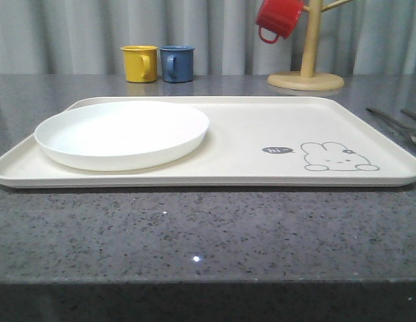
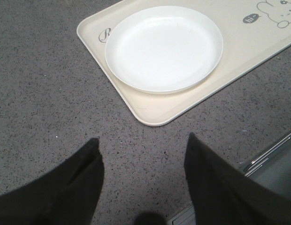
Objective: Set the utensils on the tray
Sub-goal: 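Open the left gripper and raise it away from the plate, then lower the right gripper onto the steel fork and grasp it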
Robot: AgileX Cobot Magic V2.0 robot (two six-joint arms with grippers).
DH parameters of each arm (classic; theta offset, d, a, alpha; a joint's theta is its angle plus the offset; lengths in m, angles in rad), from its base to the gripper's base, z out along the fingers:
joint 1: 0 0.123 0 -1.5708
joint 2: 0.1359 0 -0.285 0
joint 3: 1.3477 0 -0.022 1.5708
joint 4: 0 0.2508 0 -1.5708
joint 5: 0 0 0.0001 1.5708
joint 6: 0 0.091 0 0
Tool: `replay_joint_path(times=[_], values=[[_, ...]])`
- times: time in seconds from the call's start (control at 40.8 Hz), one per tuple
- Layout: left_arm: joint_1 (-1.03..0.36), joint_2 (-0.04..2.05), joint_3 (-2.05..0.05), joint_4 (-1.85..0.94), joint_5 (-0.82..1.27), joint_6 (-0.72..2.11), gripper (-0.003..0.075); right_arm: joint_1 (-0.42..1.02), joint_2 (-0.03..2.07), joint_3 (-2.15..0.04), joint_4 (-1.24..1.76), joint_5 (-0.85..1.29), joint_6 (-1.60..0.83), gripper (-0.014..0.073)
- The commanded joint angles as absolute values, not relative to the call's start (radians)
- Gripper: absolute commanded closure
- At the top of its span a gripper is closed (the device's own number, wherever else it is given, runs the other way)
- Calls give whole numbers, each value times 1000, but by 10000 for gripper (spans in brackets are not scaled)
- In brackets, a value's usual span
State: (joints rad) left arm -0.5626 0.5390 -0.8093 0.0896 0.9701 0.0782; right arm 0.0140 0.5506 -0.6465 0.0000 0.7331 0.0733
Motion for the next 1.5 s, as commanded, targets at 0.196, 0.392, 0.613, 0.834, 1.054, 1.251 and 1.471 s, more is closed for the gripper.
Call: replay_joint_path(times=[0.196, 0.392, 0.613, 0.834, 1.054, 1.251, 1.471], values=[[-568, 543, -833, 81, 892, 65, 352, 8, 574, -683, 20, 641, 66, 223], [-568, 543, -833, 81, 892, 65, 352, 29, 708, -776, 32, 756, 65, 223], [-568, 543, -833, 81, 892, 65, 352, 84, 943, -935, 33, 886, 48, 224], [-568, 543, -833, 81, 892, 65, 352, 84, 1214, -1089, 34, 952, 48, 224], [-568, 543, -833, 81, 892, 65, 352, 84, 1430, -1237, 34, 971, 48, 224], [-568, 543, -833, 81, 892, 65, 352, 82, 1579, -1353, 28, 980, 49, 224], [-568, 543, -833, 81, 892, 65, 352, 77, 1709, -1449, 27, 1013, 83, 235]])
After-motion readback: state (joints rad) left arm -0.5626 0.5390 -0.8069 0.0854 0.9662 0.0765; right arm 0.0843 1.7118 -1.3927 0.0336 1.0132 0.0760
